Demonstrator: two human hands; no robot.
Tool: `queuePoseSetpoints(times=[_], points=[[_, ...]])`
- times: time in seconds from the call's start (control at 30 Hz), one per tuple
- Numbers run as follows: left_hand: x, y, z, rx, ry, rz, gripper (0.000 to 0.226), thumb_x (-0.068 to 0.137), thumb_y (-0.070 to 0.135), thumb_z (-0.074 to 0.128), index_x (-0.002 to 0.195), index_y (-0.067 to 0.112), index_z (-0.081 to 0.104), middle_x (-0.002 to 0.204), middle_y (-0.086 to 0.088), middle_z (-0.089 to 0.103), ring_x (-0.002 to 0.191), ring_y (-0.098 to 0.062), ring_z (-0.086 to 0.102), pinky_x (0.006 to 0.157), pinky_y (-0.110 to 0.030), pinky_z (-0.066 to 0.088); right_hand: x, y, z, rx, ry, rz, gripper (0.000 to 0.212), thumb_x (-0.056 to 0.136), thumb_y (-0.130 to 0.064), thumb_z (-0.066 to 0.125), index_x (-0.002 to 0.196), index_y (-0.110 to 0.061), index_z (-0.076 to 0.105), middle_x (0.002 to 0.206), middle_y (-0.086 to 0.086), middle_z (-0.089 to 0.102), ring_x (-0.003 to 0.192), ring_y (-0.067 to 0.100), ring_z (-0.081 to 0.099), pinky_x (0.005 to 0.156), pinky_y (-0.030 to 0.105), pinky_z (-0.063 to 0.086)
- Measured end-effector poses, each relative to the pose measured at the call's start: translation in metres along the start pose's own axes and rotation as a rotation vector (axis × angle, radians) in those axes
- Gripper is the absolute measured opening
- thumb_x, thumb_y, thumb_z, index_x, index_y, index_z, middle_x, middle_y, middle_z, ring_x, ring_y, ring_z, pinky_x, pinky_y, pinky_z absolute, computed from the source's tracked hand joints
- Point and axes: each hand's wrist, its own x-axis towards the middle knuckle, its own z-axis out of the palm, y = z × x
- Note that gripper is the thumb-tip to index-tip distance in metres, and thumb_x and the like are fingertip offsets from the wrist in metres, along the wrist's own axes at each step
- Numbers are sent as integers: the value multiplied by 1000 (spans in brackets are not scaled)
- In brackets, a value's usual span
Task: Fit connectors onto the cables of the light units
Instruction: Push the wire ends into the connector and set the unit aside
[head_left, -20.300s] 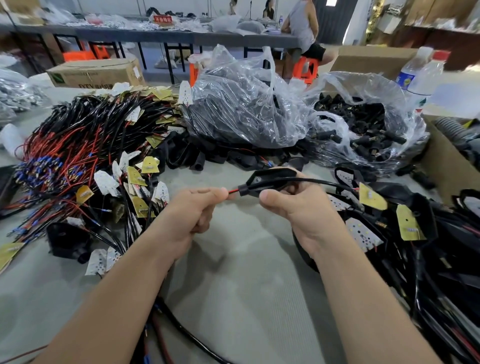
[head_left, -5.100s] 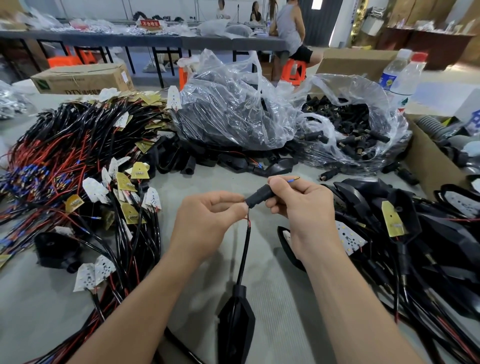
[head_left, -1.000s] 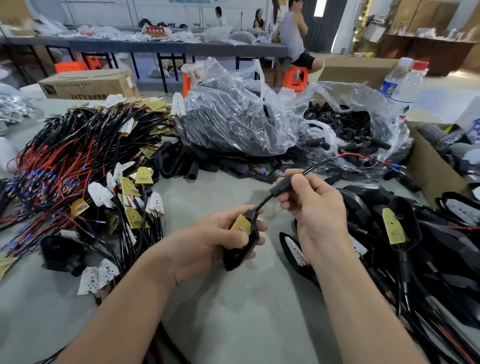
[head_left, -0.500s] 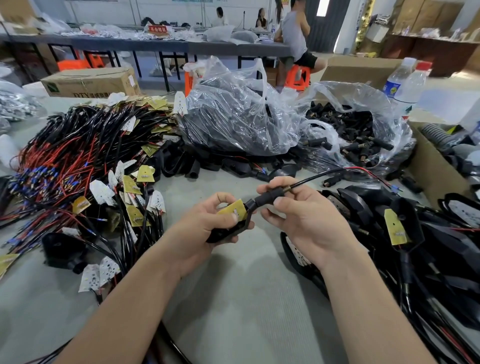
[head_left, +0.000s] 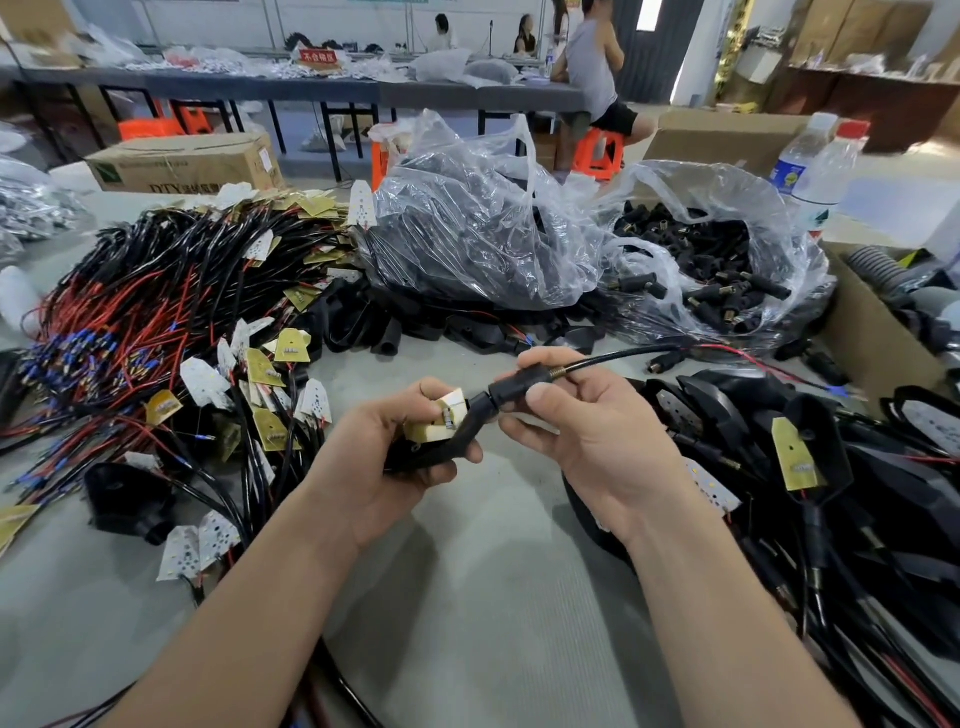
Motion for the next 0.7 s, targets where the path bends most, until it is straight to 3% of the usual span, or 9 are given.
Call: queuePoseSetpoints(times=[0.17,0.5,0.7], points=[[0,-4,5,162,131,133,16,62,8,58,69,14,71,78,-20,68,66,-34,70,44,-25,43,0,4,2,-155,172,-60,22,87,13,67,100,-5,71,72,14,70,70,23,67,68,29,59],[-2,-5,7,225,217,231,16,61,5,59,66,15,70,76,-19,69,64,-41,70,43,-28,42,-1,-2,0,-229,189,-40,17,80,5,78,78,-11,78,70,16,70,58,22,64,57,28,58],[-4,-3,9,198,197,201,18,59,3,59,66,14,71,81,-19,72,63,-40,69,44,-27,41,-1,-3,-6,-221,145,-9,6,80,0,77,82,-5,76,74,20,72,59,21,65,56,25,56]])
